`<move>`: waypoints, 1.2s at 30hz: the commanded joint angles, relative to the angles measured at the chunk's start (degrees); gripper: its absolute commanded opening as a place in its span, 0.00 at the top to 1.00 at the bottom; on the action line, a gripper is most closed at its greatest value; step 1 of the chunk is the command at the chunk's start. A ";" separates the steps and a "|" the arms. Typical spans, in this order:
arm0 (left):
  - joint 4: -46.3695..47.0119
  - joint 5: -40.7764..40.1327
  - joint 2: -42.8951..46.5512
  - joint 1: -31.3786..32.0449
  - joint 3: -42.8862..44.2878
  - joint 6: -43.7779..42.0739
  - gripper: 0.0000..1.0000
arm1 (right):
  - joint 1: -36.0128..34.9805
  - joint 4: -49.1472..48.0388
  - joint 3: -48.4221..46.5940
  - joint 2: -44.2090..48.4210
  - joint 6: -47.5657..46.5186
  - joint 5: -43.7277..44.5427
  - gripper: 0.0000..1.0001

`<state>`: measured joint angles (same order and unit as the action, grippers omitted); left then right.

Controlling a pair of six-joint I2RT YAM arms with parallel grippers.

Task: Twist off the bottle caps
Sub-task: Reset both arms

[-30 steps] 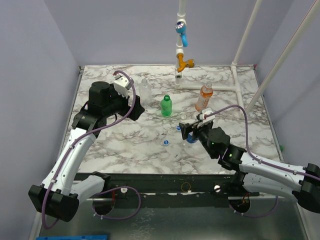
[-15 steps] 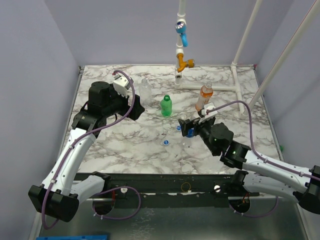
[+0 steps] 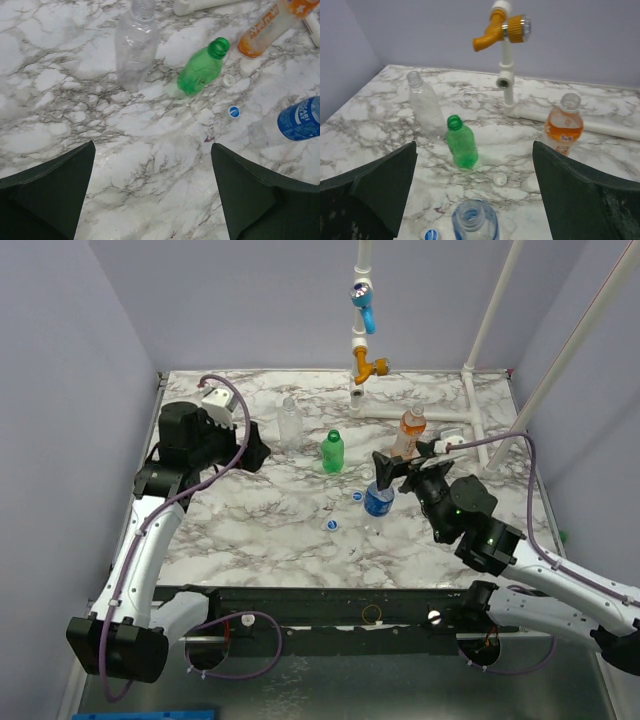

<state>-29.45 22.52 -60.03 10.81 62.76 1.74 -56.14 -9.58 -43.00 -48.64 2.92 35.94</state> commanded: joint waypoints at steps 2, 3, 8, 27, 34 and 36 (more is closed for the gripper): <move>4.34 6.22 -2.97 -13.45 -0.78 1.26 0.01 | 10.56 4.62 -2.04 0.46 5.59 5.44 0.00; 6.57 6.69 -3.98 -15.54 -1.36 1.61 0.01 | 15.92 6.85 -2.49 -0.20 9.60 2.44 0.00; 18.35 5.68 -6.20 -20.10 -9.16 3.39 0.02 | 40.24 10.58 -2.87 -8.00 22.57 -12.23 0.00; 58.70 -0.67 -10.95 -20.96 -38.55 2.48 0.01 | 53.02 -36.94 20.75 -27.89 9.37 -6.71 0.00; 82.35 -1.56 -20.15 -20.95 -44.89 4.77 0.01 | 54.81 -46.99 23.71 -33.65 2.26 -14.77 0.00; 91.38 -1.61 -23.59 -21.07 -47.05 6.00 0.02 | 55.54 -50.27 23.84 -36.09 1.20 -16.53 0.00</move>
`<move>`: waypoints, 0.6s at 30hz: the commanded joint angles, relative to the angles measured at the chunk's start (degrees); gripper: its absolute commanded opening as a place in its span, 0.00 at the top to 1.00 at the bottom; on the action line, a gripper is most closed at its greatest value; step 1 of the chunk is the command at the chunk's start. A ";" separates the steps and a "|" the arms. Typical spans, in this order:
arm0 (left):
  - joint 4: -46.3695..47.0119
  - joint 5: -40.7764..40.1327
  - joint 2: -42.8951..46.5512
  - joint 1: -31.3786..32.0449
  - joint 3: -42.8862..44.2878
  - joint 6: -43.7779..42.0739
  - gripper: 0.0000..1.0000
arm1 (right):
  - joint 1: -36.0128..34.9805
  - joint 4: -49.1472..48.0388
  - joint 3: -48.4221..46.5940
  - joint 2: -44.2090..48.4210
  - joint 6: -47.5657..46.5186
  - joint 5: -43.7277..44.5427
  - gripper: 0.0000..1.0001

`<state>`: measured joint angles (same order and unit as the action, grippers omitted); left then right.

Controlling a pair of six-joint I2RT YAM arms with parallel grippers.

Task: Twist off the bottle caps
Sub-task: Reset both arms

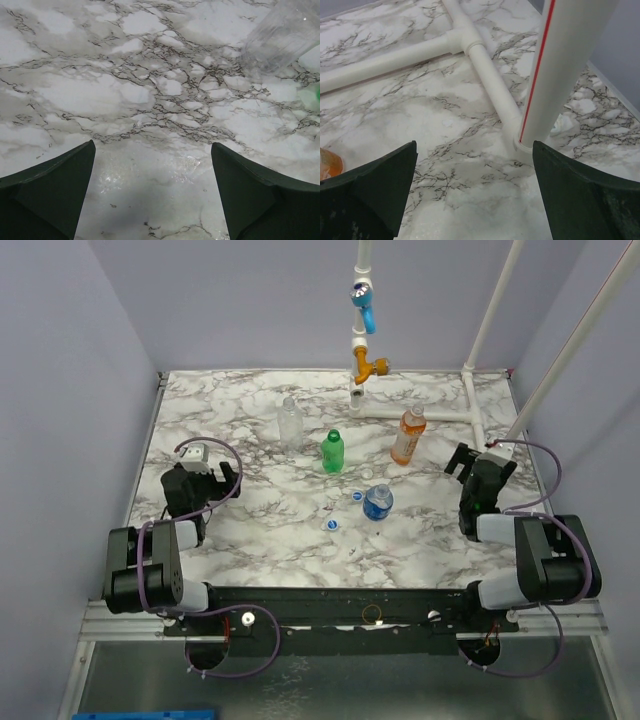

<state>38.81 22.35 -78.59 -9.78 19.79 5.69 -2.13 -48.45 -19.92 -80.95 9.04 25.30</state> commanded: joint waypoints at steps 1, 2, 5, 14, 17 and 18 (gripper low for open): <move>24.20 -1.67 -5.53 -0.76 -4.10 3.29 0.02 | 1.81 -12.09 0.76 -4.69 -4.83 -7.28 0.00; 26.23 -1.43 -6.37 -0.77 -4.41 3.75 0.01 | 1.87 -13.40 1.17 -5.67 -4.79 -7.97 0.00; 31.33 -0.06 -9.84 -0.59 -5.53 3.02 0.02 | 1.87 -17.11 2.51 -8.07 -4.20 -7.98 0.01; 45.58 -7.41 -17.26 0.23 -9.48 5.17 0.01 | 5.08 -26.67 5.66 -12.76 -4.60 -15.17 0.00; 32.40 -6.76 -17.28 1.17 -2.54 4.31 0.01 | 7.16 -24.73 4.60 -13.03 -3.31 -18.45 0.00; 28.40 -11.19 -16.00 3.36 -1.42 2.69 0.01 | 7.35 -23.96 4.61 -12.45 -3.14 -18.71 0.00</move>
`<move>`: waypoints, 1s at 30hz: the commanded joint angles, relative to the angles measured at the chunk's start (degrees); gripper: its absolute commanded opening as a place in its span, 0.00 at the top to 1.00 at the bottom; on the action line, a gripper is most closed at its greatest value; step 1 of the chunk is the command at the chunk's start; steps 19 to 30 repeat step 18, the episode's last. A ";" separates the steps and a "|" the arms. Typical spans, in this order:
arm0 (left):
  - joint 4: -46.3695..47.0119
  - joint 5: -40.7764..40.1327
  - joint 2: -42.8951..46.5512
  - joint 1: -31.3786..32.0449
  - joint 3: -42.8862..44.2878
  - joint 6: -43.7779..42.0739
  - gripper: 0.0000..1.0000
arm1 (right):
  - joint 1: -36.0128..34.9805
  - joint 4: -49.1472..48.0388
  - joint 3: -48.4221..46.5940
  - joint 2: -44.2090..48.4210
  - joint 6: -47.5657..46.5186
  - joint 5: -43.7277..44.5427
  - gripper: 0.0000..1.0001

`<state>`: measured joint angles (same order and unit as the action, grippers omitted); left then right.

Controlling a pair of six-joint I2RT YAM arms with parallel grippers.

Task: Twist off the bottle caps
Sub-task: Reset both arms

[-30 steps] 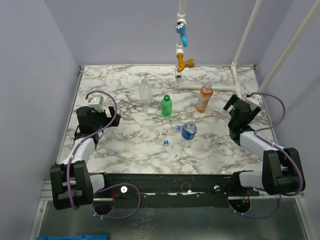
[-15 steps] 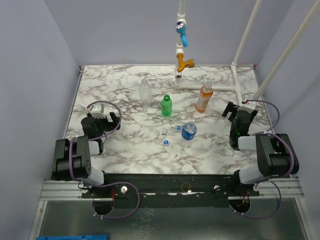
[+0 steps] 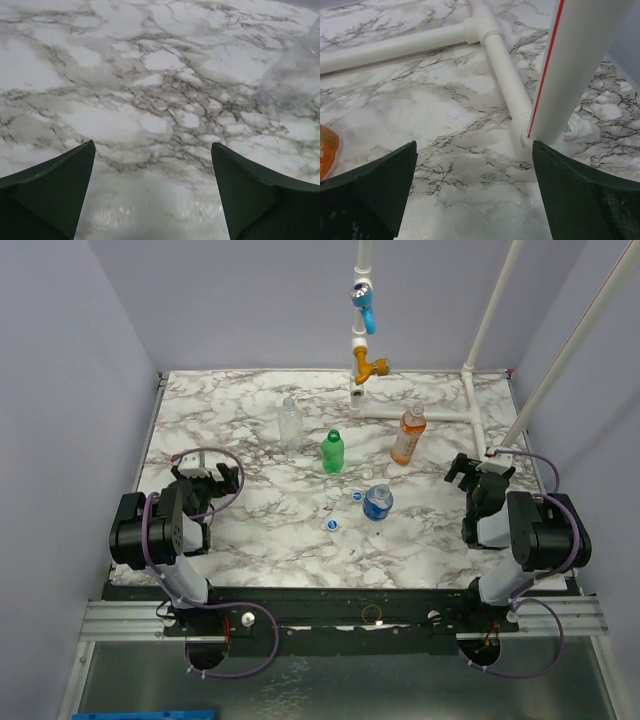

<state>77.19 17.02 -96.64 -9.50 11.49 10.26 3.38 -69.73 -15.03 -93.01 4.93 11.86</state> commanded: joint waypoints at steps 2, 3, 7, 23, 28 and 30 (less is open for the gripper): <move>-9.17 -8.71 1.98 5.29 6.56 -3.34 0.01 | 1.82 -2.30 0.18 0.30 0.89 -5.42 0.00; -8.99 -9.04 2.11 5.28 6.45 -3.40 0.01 | 1.86 -3.02 0.53 0.33 0.87 -5.29 0.00; -9.44 -10.86 1.82 5.26 6.88 -2.40 0.01 | 1.89 -8.37 2.01 -0.69 -0.28 -5.26 0.00; -10.07 -11.14 1.95 5.28 7.07 -2.43 0.01 | 1.89 -7.94 1.94 -0.55 0.07 -5.49 0.00; -10.07 -11.14 1.95 5.28 7.07 -2.43 0.01 | 1.89 -7.94 1.94 -0.55 0.07 -5.49 0.00; -10.07 -11.14 1.95 5.28 7.07 -2.43 0.01 | 1.89 -7.94 1.94 -0.55 0.07 -5.49 0.00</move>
